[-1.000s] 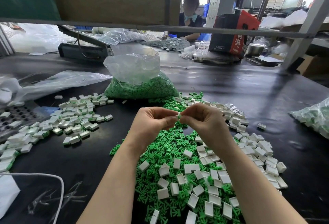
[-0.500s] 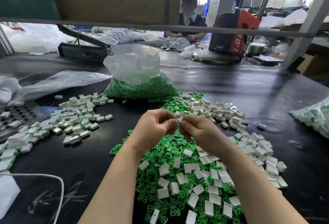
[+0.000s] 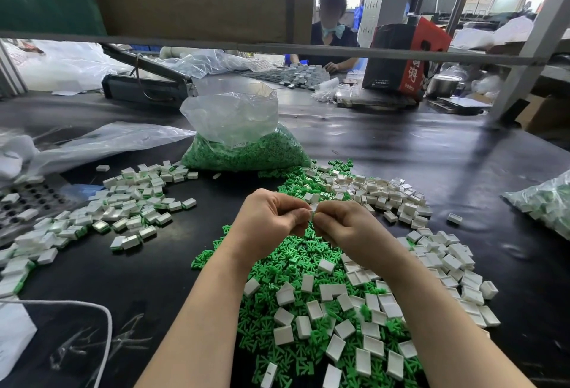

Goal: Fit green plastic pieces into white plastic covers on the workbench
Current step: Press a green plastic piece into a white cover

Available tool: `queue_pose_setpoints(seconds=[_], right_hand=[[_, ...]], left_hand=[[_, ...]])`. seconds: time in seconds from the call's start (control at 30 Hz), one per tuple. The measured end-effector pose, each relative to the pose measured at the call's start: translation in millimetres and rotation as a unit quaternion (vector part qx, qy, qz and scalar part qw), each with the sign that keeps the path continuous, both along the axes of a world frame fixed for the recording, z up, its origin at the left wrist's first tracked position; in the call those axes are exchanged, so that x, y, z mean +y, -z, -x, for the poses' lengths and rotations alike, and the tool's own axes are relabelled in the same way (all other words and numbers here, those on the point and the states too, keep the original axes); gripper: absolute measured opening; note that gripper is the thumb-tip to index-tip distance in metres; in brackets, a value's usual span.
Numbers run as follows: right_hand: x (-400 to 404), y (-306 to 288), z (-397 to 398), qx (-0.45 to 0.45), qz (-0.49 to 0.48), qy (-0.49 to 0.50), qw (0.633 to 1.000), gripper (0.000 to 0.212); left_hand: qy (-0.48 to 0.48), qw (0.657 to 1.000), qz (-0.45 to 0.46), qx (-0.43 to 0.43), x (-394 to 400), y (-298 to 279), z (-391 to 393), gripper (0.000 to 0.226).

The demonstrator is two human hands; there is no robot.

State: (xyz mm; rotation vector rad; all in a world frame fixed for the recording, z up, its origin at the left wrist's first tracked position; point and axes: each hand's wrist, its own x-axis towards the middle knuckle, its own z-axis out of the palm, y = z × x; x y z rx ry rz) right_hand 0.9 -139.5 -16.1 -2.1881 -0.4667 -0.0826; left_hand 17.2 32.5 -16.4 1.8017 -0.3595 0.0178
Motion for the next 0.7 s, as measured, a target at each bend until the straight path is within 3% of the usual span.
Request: queue_pose_setpoints(seconds=[0.17, 0.47, 0.7], right_hand=[[-1.3, -0.1, 1.4, -0.008, 0.047, -0.005, 0.999, 0.035], [-1.1, 2.1, 0.3, 0.013, 0.045, -0.010, 0.999, 0.034], [-0.3, 2.6, -0.6, 0.047, -0.018, -0.019, 0.999, 0.032]], left_hand=[[0.016, 1.000, -0.023, -0.003, 3.2, 0.1, -0.2, 0.034], [0.028, 0.999, -0.031, -0.006, 6.7, 1.6, -1.8, 0.036], [0.032, 0.999, -0.016, -0.002, 6.7, 2.5, -2.9, 0.021]])
